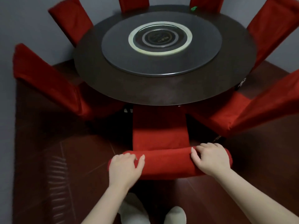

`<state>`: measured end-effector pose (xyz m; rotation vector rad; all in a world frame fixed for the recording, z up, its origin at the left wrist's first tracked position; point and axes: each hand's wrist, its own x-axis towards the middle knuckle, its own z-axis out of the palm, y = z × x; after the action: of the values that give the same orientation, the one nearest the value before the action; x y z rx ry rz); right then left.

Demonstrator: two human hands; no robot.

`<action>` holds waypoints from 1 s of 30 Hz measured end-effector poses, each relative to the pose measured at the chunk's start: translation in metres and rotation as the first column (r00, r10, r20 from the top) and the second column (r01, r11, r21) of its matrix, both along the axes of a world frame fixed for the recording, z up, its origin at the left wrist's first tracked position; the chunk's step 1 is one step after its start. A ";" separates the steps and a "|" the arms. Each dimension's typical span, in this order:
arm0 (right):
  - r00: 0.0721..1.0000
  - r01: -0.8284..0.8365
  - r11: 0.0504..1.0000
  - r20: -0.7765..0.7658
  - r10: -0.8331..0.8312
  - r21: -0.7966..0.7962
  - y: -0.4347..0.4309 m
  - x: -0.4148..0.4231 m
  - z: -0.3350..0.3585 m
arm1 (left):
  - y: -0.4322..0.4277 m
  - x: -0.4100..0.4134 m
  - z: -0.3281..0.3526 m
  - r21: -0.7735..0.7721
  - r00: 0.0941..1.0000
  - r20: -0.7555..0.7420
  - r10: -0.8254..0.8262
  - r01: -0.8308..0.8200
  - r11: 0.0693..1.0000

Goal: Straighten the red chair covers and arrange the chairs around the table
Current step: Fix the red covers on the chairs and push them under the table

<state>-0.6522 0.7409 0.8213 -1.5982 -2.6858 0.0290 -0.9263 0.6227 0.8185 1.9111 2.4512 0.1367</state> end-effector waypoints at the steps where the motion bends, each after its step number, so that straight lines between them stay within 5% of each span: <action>1: 0.999 -0.006 0.999 -0.051 0.009 0.053 0.001 0.002 -0.001 | -0.003 0.004 -0.001 0.008 1.000 0.001 0.013 -0.013 1.000; 10: 0.985 -0.041 0.969 -0.152 0.080 0.244 0.020 0.009 -0.013 | -0.017 0.012 -0.014 0.038 0.998 -0.029 -0.054 0.056 0.998; 30: 0.979 0.074 0.983 -0.198 -0.040 0.166 -0.066 -0.151 -0.018 | -0.016 -0.185 -0.015 0.145 0.966 -0.155 -0.207 0.229 0.963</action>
<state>-0.8033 0.6745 0.8032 -1.5339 -2.4235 -0.0447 -1.1108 0.6066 0.8035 2.3194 2.3533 0.2100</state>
